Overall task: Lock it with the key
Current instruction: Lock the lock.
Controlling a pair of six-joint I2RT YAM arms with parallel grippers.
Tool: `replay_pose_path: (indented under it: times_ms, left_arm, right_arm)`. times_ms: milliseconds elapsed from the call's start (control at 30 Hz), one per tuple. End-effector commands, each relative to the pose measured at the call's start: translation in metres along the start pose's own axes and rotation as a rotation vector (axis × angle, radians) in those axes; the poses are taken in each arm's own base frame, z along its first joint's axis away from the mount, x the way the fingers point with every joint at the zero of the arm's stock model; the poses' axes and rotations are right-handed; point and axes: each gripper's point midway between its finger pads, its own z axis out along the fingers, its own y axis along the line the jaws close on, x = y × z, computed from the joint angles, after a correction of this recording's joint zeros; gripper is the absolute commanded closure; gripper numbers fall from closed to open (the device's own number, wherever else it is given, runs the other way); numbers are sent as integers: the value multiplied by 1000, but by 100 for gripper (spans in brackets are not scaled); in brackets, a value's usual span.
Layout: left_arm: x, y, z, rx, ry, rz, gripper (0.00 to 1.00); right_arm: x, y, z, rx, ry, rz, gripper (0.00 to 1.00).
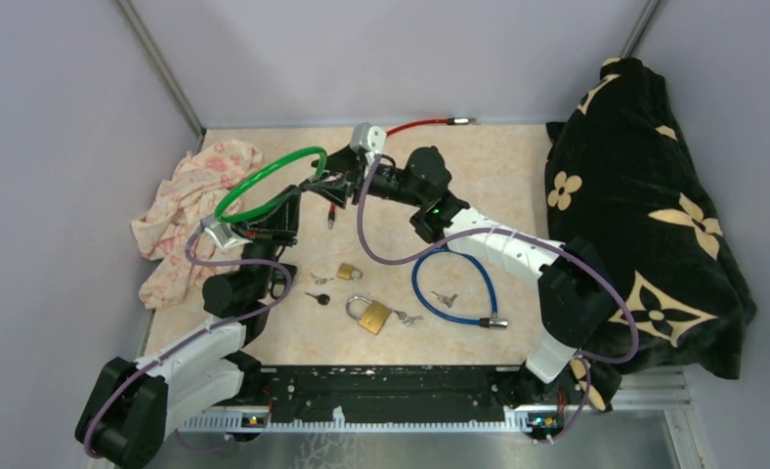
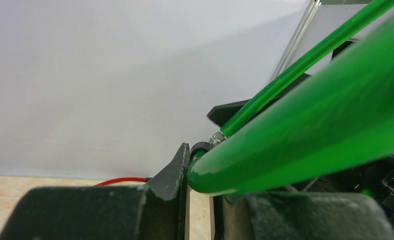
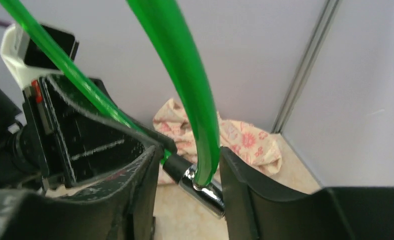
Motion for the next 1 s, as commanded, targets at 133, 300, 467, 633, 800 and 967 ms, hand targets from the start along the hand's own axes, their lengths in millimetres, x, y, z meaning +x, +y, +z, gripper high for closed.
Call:
replay_pose_path:
  times_ms: [133,300,467,633,800,967]
  left_arm:
    - [-32,-21,9,74,-109,-21,100]
    - [-29,-22,9,80,-101,-21,100]
    - [-28,-23,9,87,-95,-20,100]
    - [-28,-24,10,93,-92,-19,100]
    - [-29,-25,10,95,-95,-14,100]
    - [-29,-25,10,94,-95,-14,100]
  right_arm:
    - [-16,8,-14,-41,127,25,27]
    - [-26,0,-38,-43,246,53,17]
    - [-15,-9,-63,-143,360,218,16]
    - [-9,-31,-66,-142,341,351,23]
    - [-6,-38,-53,-214,300,446,49]
    - [-2,-38,-45,-264,275,483,51]
